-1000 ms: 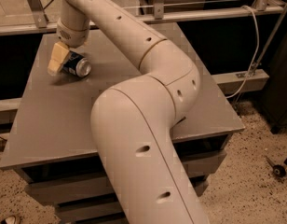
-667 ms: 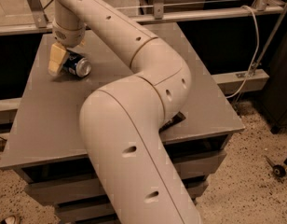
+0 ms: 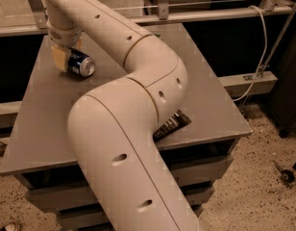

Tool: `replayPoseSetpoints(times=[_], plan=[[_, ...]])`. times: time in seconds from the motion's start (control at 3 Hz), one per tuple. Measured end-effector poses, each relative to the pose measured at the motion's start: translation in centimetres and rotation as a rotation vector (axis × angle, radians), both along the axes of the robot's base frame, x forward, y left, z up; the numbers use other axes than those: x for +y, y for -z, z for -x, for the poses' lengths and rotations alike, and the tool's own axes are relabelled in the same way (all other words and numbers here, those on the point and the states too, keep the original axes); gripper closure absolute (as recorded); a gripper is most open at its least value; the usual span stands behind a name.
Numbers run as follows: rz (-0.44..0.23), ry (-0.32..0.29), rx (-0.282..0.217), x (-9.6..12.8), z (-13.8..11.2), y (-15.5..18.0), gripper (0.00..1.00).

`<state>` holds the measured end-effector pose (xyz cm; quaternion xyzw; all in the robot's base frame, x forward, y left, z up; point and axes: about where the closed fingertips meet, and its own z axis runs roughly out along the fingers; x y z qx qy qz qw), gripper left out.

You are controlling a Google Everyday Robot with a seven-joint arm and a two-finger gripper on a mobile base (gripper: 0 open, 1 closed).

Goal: Place pepsi can upright

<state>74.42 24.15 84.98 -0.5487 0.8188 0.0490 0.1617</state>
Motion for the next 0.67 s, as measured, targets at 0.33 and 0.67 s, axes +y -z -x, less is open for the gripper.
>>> replayPoseSetpoints(times=[0.33,0.67], plan=[[-0.016,0.003,-0.044,-0.1,0.0,-1.7,0.83],[-0.1,-0.013,-0.115,-1.0,0.6,-5.0,1.0]])
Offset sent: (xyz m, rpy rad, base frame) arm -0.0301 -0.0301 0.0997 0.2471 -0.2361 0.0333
